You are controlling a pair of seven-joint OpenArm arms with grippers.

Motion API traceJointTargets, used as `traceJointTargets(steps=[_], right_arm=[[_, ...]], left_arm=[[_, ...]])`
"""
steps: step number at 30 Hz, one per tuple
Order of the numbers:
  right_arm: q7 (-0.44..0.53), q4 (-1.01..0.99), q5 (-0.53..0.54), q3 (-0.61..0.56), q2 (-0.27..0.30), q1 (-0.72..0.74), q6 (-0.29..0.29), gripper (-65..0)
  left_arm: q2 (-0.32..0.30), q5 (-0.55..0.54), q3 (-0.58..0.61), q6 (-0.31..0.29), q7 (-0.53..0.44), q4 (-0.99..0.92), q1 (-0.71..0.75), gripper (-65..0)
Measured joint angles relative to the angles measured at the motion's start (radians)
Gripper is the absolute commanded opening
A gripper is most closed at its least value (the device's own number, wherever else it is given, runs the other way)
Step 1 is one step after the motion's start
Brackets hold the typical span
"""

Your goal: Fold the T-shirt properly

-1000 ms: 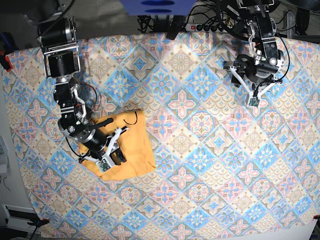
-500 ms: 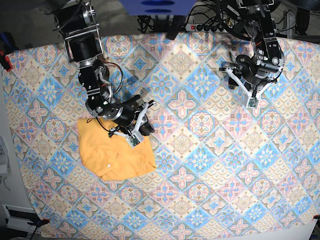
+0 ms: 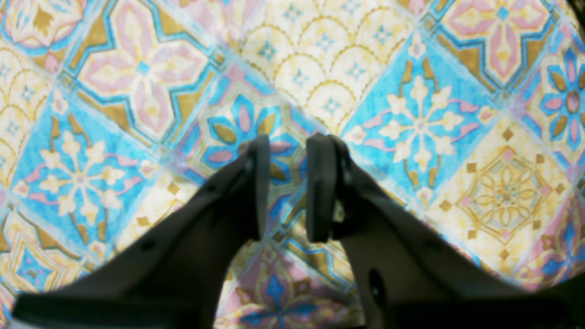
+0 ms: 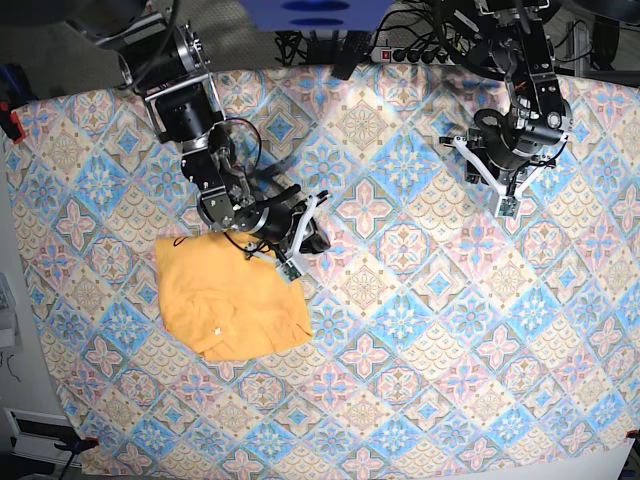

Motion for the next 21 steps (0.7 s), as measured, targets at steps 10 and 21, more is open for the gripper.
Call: traceJointTargets(steps=[10, 21], right_arm=[[0.064, -0.13, 0.007, 0.035, 0.044, 0.085, 0.008, -60.3], [0.04, -0.207, -0.011, 0.103, 0.117, 0.173, -0.008, -60.2]], left_arm=[[0.0, 0.001, 0.0, 0.0, 0.001, 0.0, 0.001, -51.5], [0.0, 0.001, 0.0, -0.001, 0.004, 0.037, 0.023, -51.5]])
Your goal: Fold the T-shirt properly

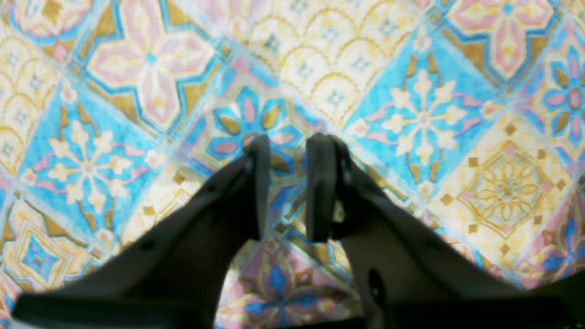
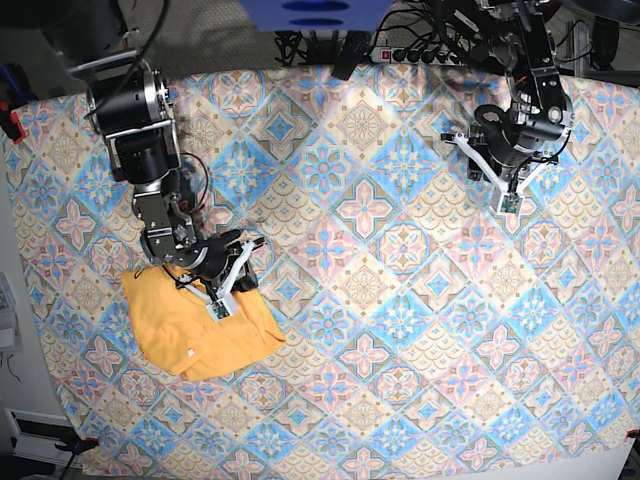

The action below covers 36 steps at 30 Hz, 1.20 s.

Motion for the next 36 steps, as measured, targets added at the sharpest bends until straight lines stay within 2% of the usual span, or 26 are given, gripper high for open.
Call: traceJointTargets(steps=[8, 11, 14, 18, 20, 23, 26, 30, 36], right_arm=[[0.002, -0.052, 0.0, -0.005, -0.013, 0.074, -0.001, -60.2], [-0.001, -0.055, -0.01, -0.005, -0.049, 0.087, -0.011, -60.2], [0.004, -0.056, -0.115, -0.009, -0.087, 0.092, 0.006, -60.2], [0.0, -0.053, -0.245, 0.0, -0.145, 0.093, 0.0, -60.4], [-0.026, -0.016, -0.253, 0.0, -0.147, 0.086, 0.014, -60.4], [-0.072, 0.158, -0.25, 0.003, -0.135, 0.009, -0.009, -60.4], [-0.166, 0.387, -0.253, 0.002, -0.093, -0.127, 0.004, -60.5], [-0.272, 0.678, -0.259, 0.01, -0.048, -0.308, 0.011, -60.5], [-0.289, 0.984, -0.246, 0.194, -0.035, -0.549, 0.006, -60.5]], left_arm=[[0.0, -0.001, 0.001, -0.002, 0.0, 0.0, 0.005, -51.5], [0.0, -0.001, 0.0, -0.002, -0.003, 0.0, 0.013, -51.5], [0.0, 0.0, 0.0, -0.003, 0.001, 0.027, 0.034, -51.5], [-0.001, -0.001, 0.0, -0.002, -0.003, 0.045, 0.046, -51.5], [0.0, -0.002, 0.0, -0.003, -0.003, 0.05, 0.049, -51.5], [0.0, 0.0, -0.002, -0.002, -0.004, 0.064, 0.066, -51.5], [0.002, -0.003, -0.002, -0.003, -0.006, 0.097, 0.094, -51.5], [0.008, -0.106, -0.097, -0.003, -0.004, 0.099, 0.116, -51.5], [-0.002, -0.248, -0.235, -0.002, -0.003, 0.099, 0.175, -51.5]])
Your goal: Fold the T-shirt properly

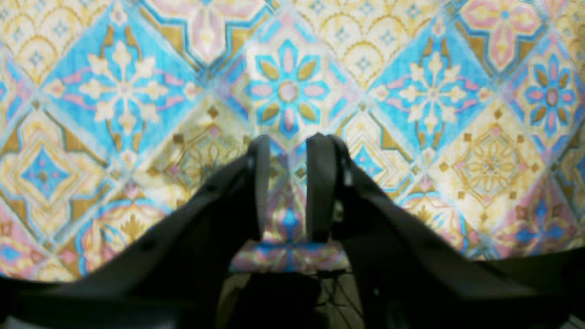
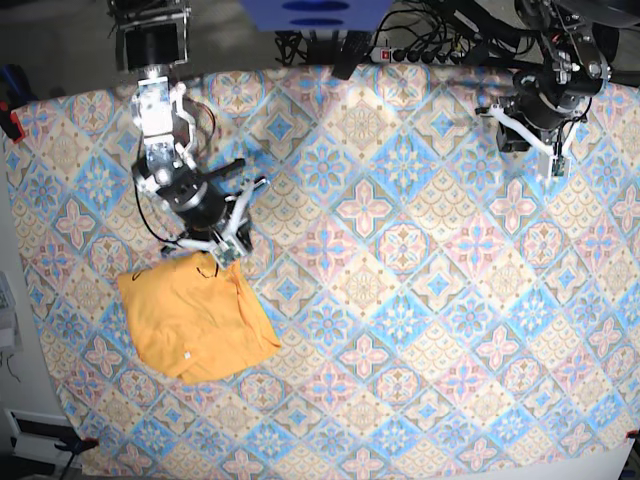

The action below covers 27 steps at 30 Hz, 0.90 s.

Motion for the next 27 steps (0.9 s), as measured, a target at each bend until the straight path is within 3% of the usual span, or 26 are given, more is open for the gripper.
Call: traceJointTargets(steps=[11, 20, 27], right_arm=[[0.001, 0.248, 0.013, 0.183, -0.006, -0.381, 0.0, -60.5], [0.013, 0.258, 0.246, 0.345, -0.003, -0.594, -0.002, -60.5], [0.006, 0.246, 0.268, 0.389, -0.003, -0.754, -0.006, -60.5]], left_arm=[[-0.003, -0.023, -0.04, 0.0, -0.001, 0.0, 0.122, -51.5], [-0.003, -0.111, -0.066, -0.002, -0.004, 0.049, 0.269, -51.5], [-0.003, -0.134, -0.074, 0.0, -0.005, 0.049, 0.395, -51.5]])
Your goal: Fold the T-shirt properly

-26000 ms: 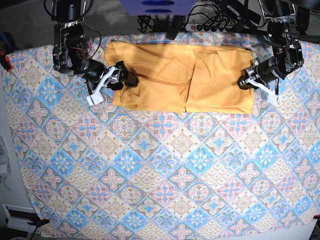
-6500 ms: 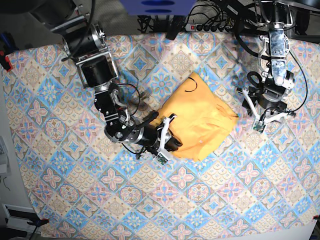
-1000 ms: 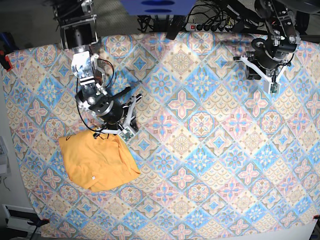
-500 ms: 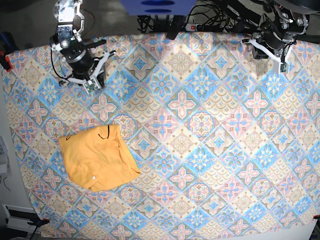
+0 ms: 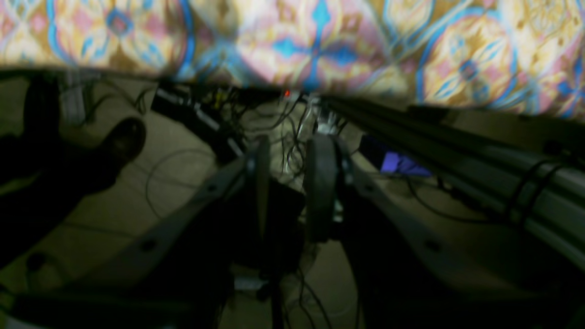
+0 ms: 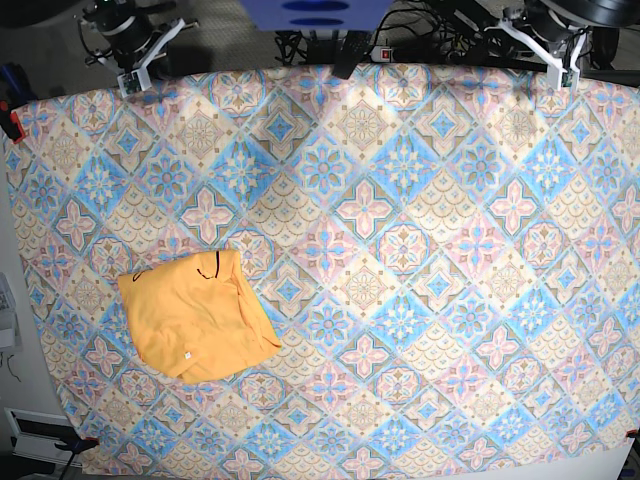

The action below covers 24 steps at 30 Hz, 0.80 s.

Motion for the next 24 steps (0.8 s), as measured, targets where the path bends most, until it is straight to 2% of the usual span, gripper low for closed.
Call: traceJointTargets(steps=[3, 7, 10, 15, 17, 24], right_arm=[[0.009, -0.046, 0.005, 0.0, -0.001, -0.04, 0.0, -60.5], [0.014, -0.219, 0.006, -0.005, 0.002, -0.036, -0.003, -60.5], [0.032, -0.352, 0.003, -0.007, 0.0, -0.031, -0.001, -60.5], [0.182, -0.542, 0.001, -0.008, -0.002, -0.018, 0.003, -60.5], [0.194, -0.613, -0.002, -0.008, -0.001, 0.017, -0.003, -60.5], [0.224, -0.872, 0.0, -0.068, 0.001, 0.164, -0.001, -60.5]], left_arm=[[0.003, 0.0, 0.002, -0.001, 0.002, -0.004, 0.032, -51.5], [0.002, 0.02, 0.054, -0.001, -0.011, -0.066, 0.035, -51.5], [-0.004, 0.102, 0.133, -0.001, -0.093, -0.132, 0.034, -51.5], [-0.011, 0.241, 0.256, 0.0, -0.248, -0.296, 0.032, -51.5], [-0.038, 0.283, 0.314, 0.0, -0.296, -0.403, 0.009, -51.5], [-0.112, 0.312, 0.468, 0.011, -0.485, -0.761, -0.106, -51.5]])
